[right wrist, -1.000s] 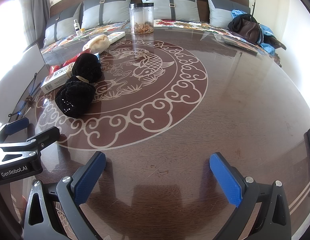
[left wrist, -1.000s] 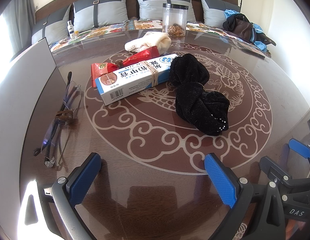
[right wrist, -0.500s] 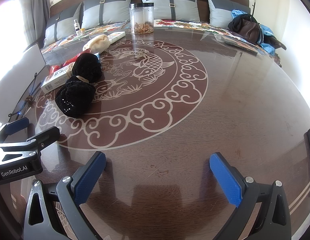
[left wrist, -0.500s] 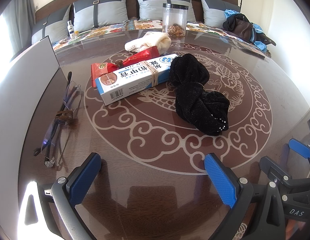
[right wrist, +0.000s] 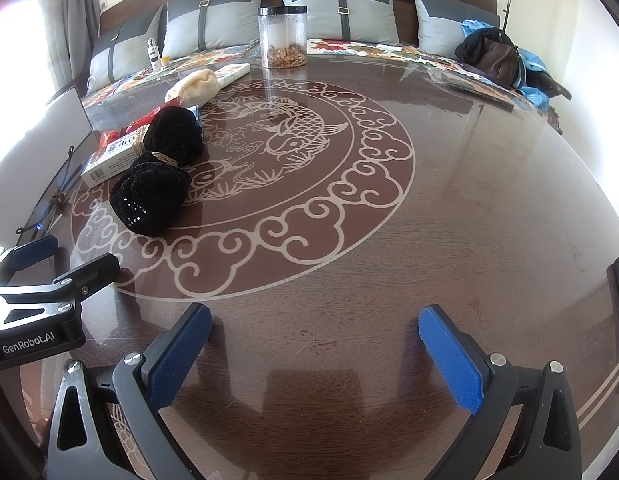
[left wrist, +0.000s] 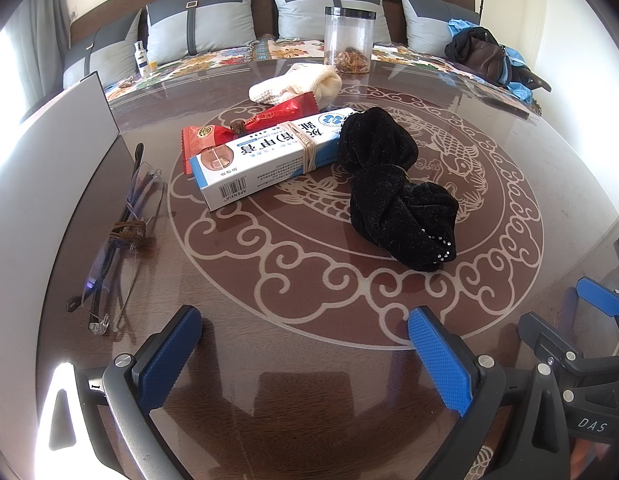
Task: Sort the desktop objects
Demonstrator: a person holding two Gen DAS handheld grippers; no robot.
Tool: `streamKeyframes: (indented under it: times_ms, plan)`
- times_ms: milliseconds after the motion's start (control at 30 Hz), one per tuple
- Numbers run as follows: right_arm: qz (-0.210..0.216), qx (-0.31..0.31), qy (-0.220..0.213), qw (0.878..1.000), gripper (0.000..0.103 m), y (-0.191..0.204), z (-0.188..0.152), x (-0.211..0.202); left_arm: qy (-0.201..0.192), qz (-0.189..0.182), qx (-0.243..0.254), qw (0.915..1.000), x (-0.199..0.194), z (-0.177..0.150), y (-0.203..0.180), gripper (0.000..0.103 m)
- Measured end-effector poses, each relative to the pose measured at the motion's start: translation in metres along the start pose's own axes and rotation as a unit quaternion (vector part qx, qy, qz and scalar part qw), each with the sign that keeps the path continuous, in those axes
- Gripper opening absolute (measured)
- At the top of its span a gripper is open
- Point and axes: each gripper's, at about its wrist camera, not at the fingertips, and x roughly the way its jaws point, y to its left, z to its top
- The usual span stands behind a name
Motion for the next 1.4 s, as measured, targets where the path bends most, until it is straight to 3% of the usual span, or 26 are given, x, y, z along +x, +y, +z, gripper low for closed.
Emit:
streamKeyframes:
  times_ms: [600, 733, 867, 1000, 1200, 1400]
  plan:
    - [0.0, 0.0, 0.0, 1.0, 0.103, 0.0, 0.0, 0.0, 0.013, -0.002, 0.003, 0.9999, -0.003, -0.001, 0.001, 0.103]
    - [0.0, 0.0, 0.0, 1.0, 0.103, 0.0, 0.0, 0.0, 0.042, 0.004, -0.012, 0.999, -0.023, -0.024, 0.011, 0.103]
    - [-0.001, 0.0, 0.0, 1.0, 0.103, 0.0, 0.0, 0.0, 0.009, -0.019, -0.02, 0.9996, -0.047, -0.046, 0.044, 0.103]
    - [-0.001, 0.0, 0.0, 1.0, 0.103, 0.0, 0.001, 0.0, 0.011, 0.012, -0.04, 0.9991, -0.04, -0.024, 0.08, 0.103]
    - [-0.001, 0.0, 0.0, 1.0, 0.103, 0.001, 0.001, 0.0, 0.016, -0.008, -0.106, 0.9942, -0.01, 0.021, 0.121, 0.103]
    - [-0.001, 0.0, 0.0, 1.0, 0.103, 0.0, 0.001, 0.001, 0.041, 0.009, -0.088, 0.9952, 0.018, 0.037, 0.125, 0.103]
